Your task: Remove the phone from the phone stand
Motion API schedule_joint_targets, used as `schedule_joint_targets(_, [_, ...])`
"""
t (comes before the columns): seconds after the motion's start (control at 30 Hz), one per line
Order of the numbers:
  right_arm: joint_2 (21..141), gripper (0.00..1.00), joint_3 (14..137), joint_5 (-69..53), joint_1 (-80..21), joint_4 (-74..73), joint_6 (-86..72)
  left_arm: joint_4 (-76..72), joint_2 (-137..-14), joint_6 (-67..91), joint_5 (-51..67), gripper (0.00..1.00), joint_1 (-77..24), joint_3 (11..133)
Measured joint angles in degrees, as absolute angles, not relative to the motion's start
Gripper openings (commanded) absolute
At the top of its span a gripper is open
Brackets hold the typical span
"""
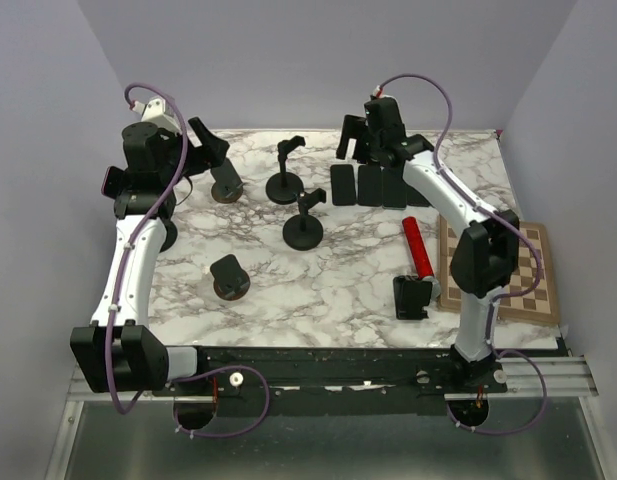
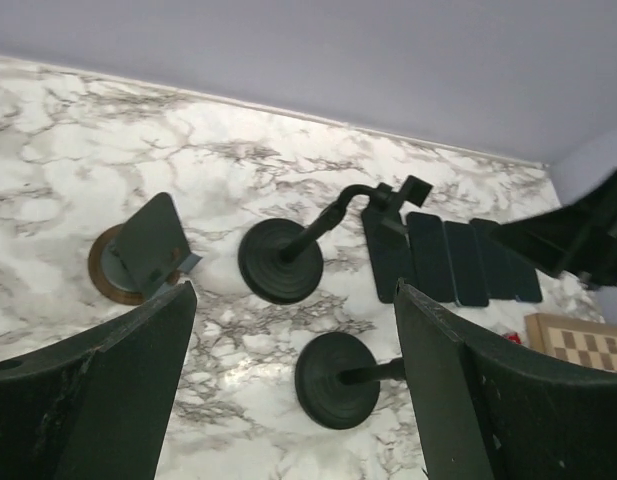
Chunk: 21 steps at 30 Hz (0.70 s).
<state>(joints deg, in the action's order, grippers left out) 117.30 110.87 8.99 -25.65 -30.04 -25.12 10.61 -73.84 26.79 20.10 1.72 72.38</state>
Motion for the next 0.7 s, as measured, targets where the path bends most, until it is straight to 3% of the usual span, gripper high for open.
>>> schedule_joint_targets(0.17, [108.01,1.0,98.39,7.18,-25.65,-26.37,-25.32,13.98,-73.63,25.12,14.94,0.87,3.44,72.58])
schedule_joint_targets(0.37, [102.17,1.0,86.76,3.64,-25.65,-23.4,-24.88,13.06,-66.59,30.09,16.03,0.9,14.41,62.46])
schedule_joint_targets(0.6, [97.06,1.0,79.11,-3.4,-25.65,-18.87,-24.93,15.81,-57.82,27.7,14.87,0.92,14.24,61.32])
schedule_joint_targets(0.7, [96.05,1.0,77.65,-5.5,-25.65,-17.5,-24.97,17.93,-52.88,25.74,11.7,0.97,14.41,61.34])
